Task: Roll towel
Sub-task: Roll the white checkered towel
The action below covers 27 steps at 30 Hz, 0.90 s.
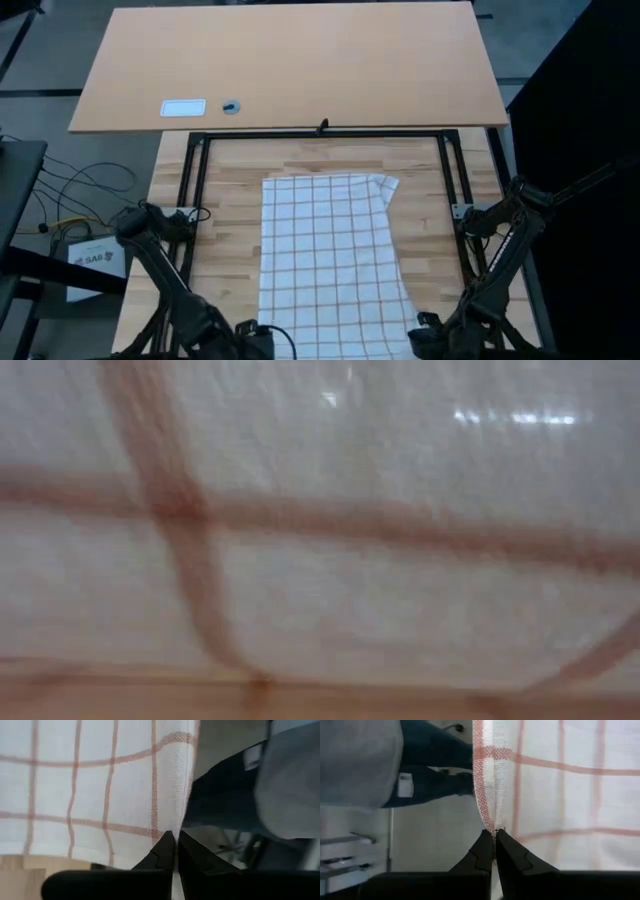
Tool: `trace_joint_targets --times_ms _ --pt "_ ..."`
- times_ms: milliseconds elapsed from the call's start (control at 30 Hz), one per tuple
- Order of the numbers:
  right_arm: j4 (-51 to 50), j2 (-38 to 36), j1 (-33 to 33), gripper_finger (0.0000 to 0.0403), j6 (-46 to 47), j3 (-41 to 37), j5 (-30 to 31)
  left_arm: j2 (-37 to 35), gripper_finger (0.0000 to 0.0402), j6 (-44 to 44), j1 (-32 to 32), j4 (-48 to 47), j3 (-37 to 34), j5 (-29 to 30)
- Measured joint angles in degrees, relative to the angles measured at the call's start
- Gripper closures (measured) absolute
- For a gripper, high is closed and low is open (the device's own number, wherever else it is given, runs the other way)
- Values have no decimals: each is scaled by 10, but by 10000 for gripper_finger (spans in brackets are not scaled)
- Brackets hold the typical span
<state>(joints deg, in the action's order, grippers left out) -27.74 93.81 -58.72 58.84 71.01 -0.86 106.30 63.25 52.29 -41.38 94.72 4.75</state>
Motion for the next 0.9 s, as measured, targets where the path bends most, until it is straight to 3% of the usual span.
trace_joint_targets --times_ms 233,567,700,900 --pt "-129 -38 52 403 -45 1 6 -76 402 -42 -55 -93 0 13" --pt "-277 -161 181 403 -131 -25 43 -154 402 -185 -158 -245 -18 13" --pt "-293 -198 254 403 -176 -69 42 -192 402 -252 -223 -249 -68 7" --pt "-293 -232 387 403 -263 -112 38 -258 402 -387 -365 -211 -169 -47"
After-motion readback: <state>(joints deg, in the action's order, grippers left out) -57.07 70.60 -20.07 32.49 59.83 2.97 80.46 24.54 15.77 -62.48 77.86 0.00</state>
